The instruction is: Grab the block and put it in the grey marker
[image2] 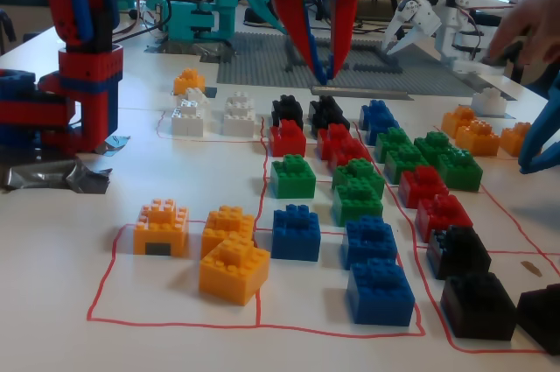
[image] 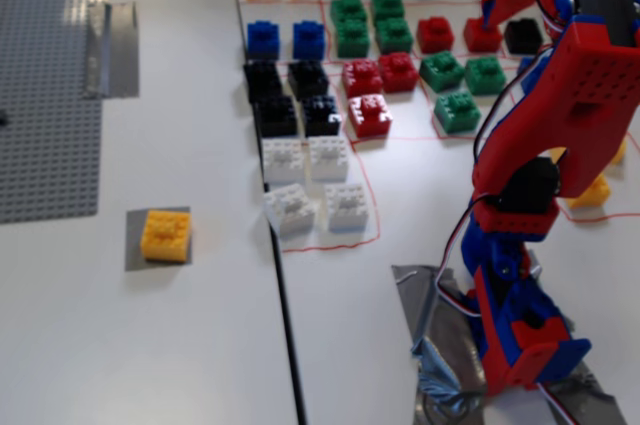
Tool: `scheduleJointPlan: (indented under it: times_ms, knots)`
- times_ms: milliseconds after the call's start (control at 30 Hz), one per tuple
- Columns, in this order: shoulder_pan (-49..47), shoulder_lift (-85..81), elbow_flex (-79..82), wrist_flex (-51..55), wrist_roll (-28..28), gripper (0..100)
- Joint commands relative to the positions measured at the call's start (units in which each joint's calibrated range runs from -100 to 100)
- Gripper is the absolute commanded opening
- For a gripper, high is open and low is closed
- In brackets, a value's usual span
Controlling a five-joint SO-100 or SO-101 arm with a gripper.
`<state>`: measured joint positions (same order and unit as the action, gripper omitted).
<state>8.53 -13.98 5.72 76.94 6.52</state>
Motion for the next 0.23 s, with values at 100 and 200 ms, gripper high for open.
scheduleJointPlan:
  times_ms: [100,200]
  knots:
    - [-1.2,2.4,-1.6,-2.8,-3.3,0]
    - [-1.6,2.8,-1.2,-3.7,-5.3,0]
